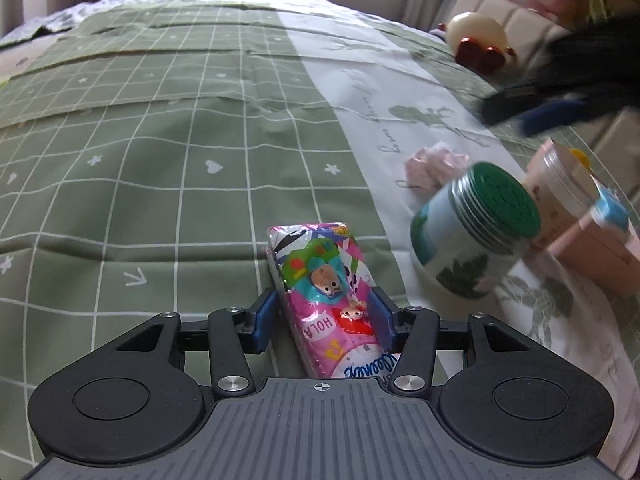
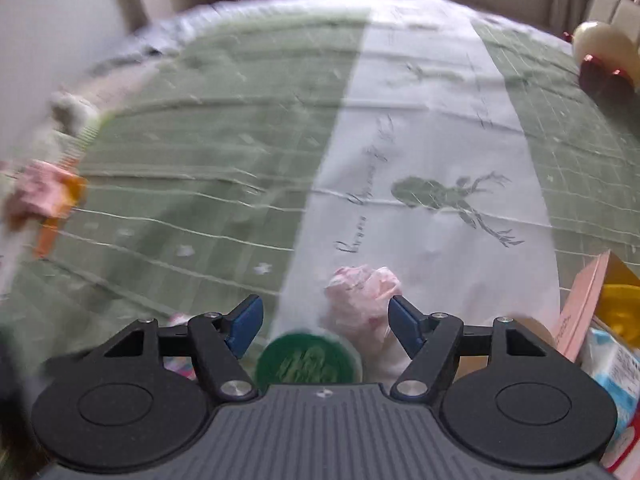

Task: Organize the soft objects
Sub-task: 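Grasp the pink candy pack with the left gripper while the right gripper grasps the pink cloth, then carry the candy pack and pink cloth toward the pink box with both grippers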

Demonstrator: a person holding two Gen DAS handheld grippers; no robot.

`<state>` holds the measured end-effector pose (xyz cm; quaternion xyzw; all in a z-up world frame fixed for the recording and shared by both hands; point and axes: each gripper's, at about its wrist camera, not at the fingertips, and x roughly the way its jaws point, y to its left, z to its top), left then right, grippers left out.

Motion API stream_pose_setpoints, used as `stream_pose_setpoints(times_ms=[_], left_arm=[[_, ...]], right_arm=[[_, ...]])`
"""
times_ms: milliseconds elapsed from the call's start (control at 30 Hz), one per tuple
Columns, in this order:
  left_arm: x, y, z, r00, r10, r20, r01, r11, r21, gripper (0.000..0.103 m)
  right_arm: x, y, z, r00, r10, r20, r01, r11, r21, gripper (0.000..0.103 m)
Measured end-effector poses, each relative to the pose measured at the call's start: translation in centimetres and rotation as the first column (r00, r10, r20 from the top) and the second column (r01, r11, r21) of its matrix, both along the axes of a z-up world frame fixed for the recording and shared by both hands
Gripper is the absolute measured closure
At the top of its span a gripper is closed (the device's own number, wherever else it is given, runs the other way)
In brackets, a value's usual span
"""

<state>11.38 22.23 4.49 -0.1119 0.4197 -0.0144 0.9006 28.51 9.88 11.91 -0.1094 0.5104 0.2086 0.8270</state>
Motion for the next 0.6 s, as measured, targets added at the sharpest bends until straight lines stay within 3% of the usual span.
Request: stream_pose_setpoints(times_ms=[100, 333, 400, 500, 600], left_arm=[[-0.7, 0.0, -0.1, 1.0, -0.01, 0.02, 0.01, 1.0, 0.001, 0.047], [-1.6, 0.4, -0.5, 0.998, -0.026, 0.054, 0.028, 0.999, -0.036, 0.047], [-1.7, 0.7, -0.6, 0.998, -0.026, 0.057, 0.029, 0.998, -0.055, 0.047], [-1.8, 0.8, -0.8, 0.998, -0.023, 0.062, 0.027, 0.998, -0.059, 0.047], [-1.9, 0.7, -0.8, 0.998, -0.02, 0.064, 0.024, 0.998, -0.061, 0.049]], right_arm=[[2.2, 1.7, -3.0, 0.995, -0.067, -0.069, 0.061, 0.994, -0.093, 0.035], [3.9, 2.8, -5.4, 0.991, -0.119, -0.064, 0.105, 0.977, -0.188, 0.038], [3.8, 3.0, -5.7, 0.991, -0.112, -0.066, 0.097, 0.975, -0.199, 0.059], [3.8, 3.2, -5.7, 0.994, -0.091, -0.06, 0.078, 0.977, -0.198, 0.079], [3.2, 3.1, -4.7, 0.998, -0.056, -0.023, 0.05, 0.979, -0.195, 0.087]])
